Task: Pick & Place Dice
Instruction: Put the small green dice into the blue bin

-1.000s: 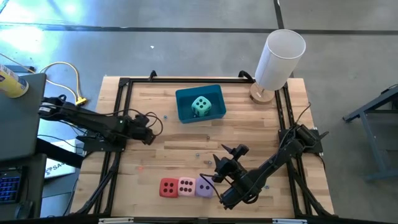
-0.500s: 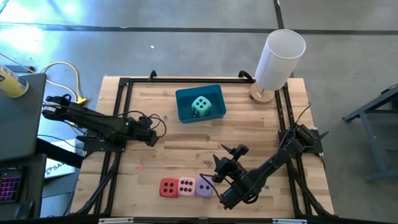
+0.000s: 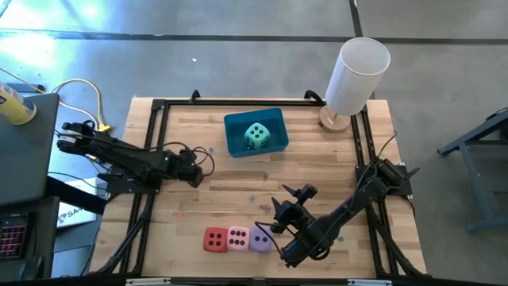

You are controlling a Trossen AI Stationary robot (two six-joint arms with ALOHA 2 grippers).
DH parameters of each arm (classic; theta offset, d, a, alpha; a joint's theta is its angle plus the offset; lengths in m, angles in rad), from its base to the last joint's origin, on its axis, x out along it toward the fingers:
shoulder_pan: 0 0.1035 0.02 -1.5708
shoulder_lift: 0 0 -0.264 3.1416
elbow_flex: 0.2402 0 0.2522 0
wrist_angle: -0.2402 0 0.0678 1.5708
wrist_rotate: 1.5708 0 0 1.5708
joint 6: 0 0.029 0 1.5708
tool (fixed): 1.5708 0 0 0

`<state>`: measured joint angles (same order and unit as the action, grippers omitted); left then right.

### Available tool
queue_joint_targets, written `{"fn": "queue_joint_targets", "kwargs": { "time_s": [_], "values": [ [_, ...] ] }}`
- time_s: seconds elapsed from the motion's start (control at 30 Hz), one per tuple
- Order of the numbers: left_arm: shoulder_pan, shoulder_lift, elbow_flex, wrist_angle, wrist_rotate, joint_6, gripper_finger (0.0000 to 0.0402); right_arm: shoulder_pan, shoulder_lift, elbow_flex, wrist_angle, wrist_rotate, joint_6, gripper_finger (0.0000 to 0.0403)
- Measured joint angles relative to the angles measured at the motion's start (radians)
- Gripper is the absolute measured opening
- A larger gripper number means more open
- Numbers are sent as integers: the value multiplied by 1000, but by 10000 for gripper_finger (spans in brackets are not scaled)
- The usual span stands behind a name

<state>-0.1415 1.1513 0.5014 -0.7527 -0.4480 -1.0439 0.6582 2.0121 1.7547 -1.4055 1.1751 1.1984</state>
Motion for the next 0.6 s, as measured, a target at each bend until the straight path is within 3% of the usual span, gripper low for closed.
{"fn": "queue_joint_targets", "kwargs": {
  "time_s": [0.6],
  "values": [
    [17,11,0,36,-1,32,108,0,0,0,0,-1,0,249]
  ]
}}
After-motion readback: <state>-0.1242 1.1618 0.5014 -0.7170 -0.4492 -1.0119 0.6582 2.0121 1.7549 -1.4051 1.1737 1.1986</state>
